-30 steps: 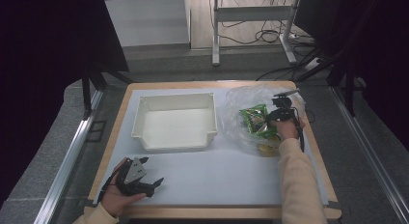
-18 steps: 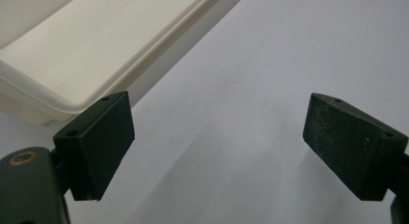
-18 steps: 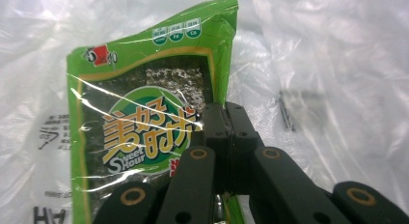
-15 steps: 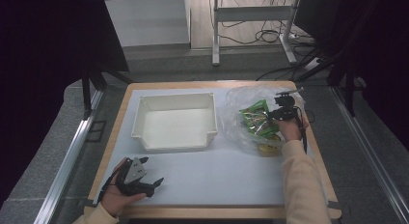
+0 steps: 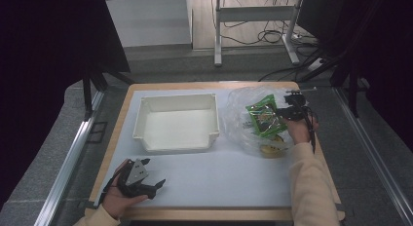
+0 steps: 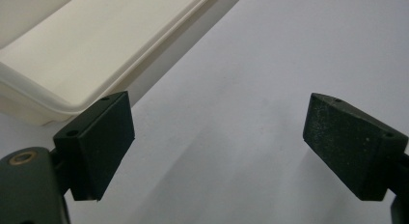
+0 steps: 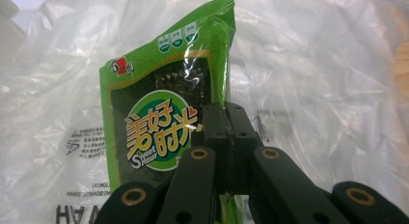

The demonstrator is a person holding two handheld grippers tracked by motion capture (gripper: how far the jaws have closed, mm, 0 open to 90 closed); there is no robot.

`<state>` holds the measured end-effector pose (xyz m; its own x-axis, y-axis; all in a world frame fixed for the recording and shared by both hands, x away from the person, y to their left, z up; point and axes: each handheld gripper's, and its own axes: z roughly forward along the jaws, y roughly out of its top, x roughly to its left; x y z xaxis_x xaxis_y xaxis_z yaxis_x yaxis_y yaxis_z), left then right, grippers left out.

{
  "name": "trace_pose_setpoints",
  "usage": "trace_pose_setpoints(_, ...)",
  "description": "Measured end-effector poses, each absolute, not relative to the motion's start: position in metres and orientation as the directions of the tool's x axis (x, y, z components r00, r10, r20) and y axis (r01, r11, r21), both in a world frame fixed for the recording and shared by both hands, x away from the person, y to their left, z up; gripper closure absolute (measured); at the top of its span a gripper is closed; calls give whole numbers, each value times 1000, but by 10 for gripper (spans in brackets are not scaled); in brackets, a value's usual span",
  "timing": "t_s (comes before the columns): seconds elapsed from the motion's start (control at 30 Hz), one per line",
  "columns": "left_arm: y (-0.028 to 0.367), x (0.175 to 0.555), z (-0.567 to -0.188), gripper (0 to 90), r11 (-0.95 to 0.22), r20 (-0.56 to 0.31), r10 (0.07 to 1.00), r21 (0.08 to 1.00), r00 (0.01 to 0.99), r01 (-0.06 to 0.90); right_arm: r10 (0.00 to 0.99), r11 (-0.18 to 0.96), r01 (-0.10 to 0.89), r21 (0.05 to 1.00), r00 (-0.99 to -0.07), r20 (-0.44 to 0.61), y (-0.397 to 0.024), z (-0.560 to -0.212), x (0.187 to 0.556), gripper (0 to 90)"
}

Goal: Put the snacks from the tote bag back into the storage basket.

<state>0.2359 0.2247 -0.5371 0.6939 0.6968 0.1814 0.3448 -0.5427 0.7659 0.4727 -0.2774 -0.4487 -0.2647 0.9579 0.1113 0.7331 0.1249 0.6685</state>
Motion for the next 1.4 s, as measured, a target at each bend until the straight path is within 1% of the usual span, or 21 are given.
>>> trace_pose_setpoints(0.2,225,236,-537,108,-542,181,698,766,693,346,956,109,703,703,-269,120,-280,-440,467,895)
trace_pose_setpoints(0.23,225,236,-537,108,-542,181,698,766,693,346,952,94,692,715,-273,140,-281,-437,465,895)
trace_pose_setpoints(0.4,225,236,-537,108,-543,180,698,765,693,347,944,68,666,743,-285,169,-284,-428,461,895)
trace_pose_setpoints(0.53,224,236,-537,108,-543,181,697,764,694,347,940,61,650,758,-293,175,-285,-423,458,895)
trace_pose_setpoints(1.0,224,236,-538,108,-544,181,697,763,694,348,926,38,626,779,-315,208,-285,-418,454,896)
trace_pose_setpoints(1.4,224,236,-537,108,-544,182,697,764,693,347,904,34,601,798,-359,231,-272,-411,451,896)
